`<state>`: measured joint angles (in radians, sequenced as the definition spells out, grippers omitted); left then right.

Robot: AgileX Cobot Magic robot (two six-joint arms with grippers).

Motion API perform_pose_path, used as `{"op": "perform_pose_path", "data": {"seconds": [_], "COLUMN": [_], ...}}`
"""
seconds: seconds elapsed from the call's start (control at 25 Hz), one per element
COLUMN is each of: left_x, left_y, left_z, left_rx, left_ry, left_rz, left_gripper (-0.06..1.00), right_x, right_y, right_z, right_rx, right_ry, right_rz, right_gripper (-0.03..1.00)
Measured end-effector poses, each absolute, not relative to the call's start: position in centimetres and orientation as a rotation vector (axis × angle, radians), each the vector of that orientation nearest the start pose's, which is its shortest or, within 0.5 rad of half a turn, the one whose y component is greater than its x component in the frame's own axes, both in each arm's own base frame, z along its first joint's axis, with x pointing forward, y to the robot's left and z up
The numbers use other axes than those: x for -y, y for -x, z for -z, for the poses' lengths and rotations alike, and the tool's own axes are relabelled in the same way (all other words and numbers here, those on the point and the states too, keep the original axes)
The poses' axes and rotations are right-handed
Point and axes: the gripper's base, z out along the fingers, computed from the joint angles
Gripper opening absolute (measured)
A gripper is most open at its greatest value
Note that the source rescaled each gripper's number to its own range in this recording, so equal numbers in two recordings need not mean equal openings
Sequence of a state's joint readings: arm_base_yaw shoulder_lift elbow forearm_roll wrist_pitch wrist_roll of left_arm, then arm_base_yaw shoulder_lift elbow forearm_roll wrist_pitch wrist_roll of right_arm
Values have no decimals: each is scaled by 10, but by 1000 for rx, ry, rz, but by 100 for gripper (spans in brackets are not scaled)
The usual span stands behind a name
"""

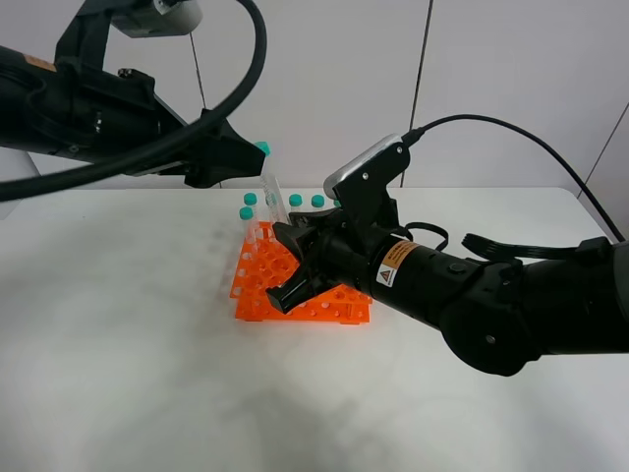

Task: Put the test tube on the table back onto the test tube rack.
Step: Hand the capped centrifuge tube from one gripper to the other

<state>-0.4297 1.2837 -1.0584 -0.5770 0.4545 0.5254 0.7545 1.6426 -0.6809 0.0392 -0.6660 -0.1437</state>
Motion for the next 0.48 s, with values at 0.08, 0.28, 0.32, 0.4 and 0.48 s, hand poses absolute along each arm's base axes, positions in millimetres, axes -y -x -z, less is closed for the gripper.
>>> {"op": "perform_pose_path", "data": {"seconds": [0.08,0.28,0.32,0.4,0.48], "left_x": [142,150,151,152,154], "left_y": [-254,-265,-266,-268,-271], "left_z": [-350,-351,-349,-346,-342], "left_rx": [-2028,-2012,-2013,-2021,-2036], "left_ry": [-589,-594,-601,-605,-608], "left_rz": [540,584,584,584,584], "left_gripper": [100,100,100,100,100], "right_x": [-221,-221,-221,-221,-221], "right_y": [-239,-239,-239,-239,-239], "right_z": [-205,-205,-205,-205,-205], "right_rx": [-1642,-1642,-1642,-1641,-1641], "right_ry": [741,741,741,741,741], "right_rz": [-439,-439,-439,-439,-439], "right_gripper": [0,0,0,0,0]}}
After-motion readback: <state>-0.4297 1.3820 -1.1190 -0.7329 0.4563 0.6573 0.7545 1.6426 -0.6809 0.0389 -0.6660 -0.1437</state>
